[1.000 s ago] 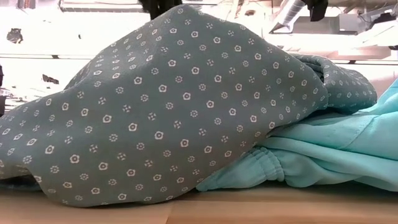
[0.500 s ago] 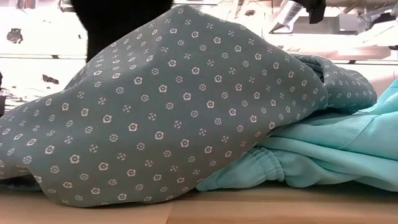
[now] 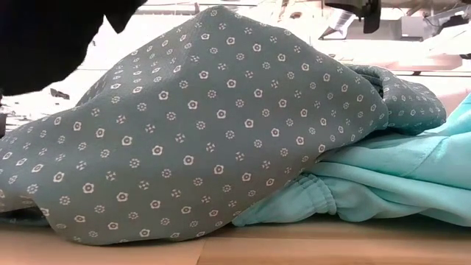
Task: Pick & Place Cloths
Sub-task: Put the black shirt into the blue bin
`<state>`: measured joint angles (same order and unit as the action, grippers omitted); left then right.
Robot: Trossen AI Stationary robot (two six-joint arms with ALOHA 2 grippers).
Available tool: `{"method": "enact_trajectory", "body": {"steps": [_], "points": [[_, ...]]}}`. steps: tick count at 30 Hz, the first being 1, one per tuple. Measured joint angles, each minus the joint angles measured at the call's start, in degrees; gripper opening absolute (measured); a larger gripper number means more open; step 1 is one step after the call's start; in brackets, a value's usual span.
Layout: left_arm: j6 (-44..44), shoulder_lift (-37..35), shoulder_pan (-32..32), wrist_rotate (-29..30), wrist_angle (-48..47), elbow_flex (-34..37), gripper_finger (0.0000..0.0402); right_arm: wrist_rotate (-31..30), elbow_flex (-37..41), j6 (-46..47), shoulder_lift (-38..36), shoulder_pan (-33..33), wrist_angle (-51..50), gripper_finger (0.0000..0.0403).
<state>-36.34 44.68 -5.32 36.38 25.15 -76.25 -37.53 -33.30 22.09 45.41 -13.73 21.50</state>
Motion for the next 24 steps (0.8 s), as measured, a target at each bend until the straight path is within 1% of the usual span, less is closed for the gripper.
{"method": "enact_trajectory", "body": {"steps": [4, 7, 10, 13, 15, 18, 21, 24], "points": [[-6.9, 7.0, 0.0, -0.3, -0.1, -7.0, 0.0001, 0.0, 0.0, 0.0, 0.0, 0.5, 0.0, 0.0311], [-11.1, 11.9, 0.0, -0.2, -0.3, -10.9, 0.0001, 0.0, 0.0, 0.0, 0.0, 0.5, 0.0, 0.0311], [-13.1, 15.9, 1.2, -0.4, -0.3, -13.1, 0.0001, 0.0, 0.0, 0.0, 0.0, 0.2, -0.1, 0.0311], [-12.2, 18.9, 3.8, -1.9, -0.5, -13.3, 0.0001, 0.0, 0.0, 0.0, 0.0, -0.1, -0.1, 0.0311], [-9.1, 20.7, 6.2, -3.0, -1.0, -13.3, 0.0001, 0.0, 0.0, 0.0, 0.0, -0.1, -0.1, 0.0311], [-1.0, 21.9, 10.2, -8.0, -4.9, -13.3, 0.0001, 0.1, 0.0, 0.0, 0.0, -0.1, -0.3, 0.0311], [8.2, 22.0, 15.3, -15.8, -9.6, -13.3, 0.0001, 0.2, 0.0, 0.3, 0.0, -0.1, -0.8, 0.0311], [16.9, 21.3, 21.8, -25.6, -14.6, -13.3, 0.0001, 0.2, 0.0, 0.3, 0.0, -0.2, -1.6, 0.0311]]}}
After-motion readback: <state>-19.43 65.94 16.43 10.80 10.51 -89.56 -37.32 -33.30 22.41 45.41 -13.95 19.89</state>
